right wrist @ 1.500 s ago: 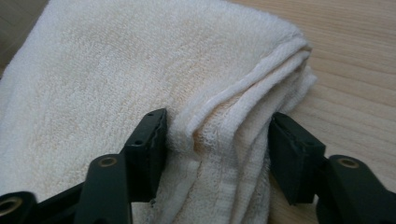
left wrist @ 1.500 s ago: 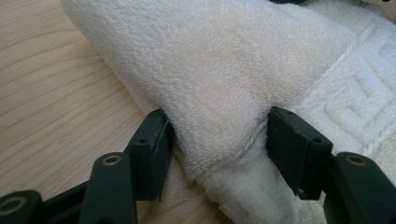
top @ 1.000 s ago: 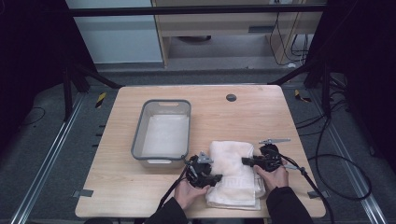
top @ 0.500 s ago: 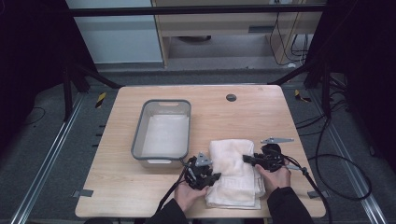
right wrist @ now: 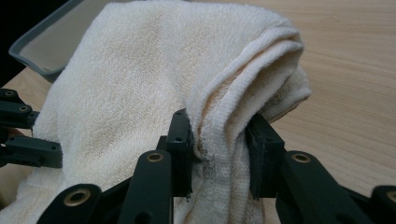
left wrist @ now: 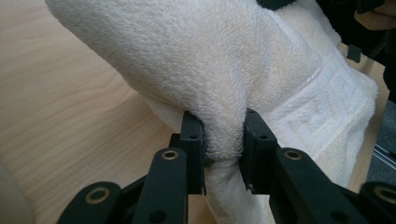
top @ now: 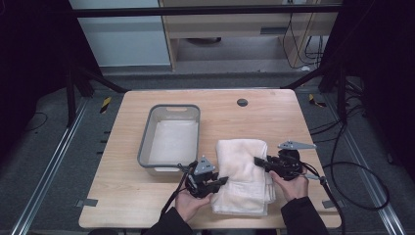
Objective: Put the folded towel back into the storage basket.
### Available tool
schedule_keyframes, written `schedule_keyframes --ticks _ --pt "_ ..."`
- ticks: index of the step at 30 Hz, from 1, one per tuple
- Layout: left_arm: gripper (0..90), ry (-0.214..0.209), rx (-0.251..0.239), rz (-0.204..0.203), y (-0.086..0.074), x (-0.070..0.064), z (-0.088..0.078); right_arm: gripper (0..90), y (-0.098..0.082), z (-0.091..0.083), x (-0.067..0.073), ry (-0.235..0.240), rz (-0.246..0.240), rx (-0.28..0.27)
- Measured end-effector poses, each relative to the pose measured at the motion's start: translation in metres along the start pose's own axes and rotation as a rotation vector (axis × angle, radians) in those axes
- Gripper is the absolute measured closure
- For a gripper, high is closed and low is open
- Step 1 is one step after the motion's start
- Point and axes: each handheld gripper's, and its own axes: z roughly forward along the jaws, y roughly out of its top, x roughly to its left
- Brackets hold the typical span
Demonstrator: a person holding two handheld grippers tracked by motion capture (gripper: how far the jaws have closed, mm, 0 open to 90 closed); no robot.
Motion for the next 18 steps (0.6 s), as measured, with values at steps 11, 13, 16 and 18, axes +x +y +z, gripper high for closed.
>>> schedule_keyframes --ticks 11,13,16,18 --pt "72.7 0.021 -0.067 0.03 0.015 -0.001 -0.023 66.6 0.019 -0.016 0.018 -0.01 -0.045 -0.07" --pt "72.7 0.028 -0.078 0.037 0.018 -0.002 -0.027 66.6 0.023 -0.018 0.02 -0.012 -0.059 -0.085" --pt "72.7 0.039 -0.088 0.049 0.023 -0.001 -0.033 66.6 0.029 -0.02 0.024 -0.012 -0.069 -0.105" --pt "72.7 0.046 -0.099 0.053 0.025 0.0 -0.037 66.6 0.033 -0.021 0.026 -0.01 -0.071 -0.115"
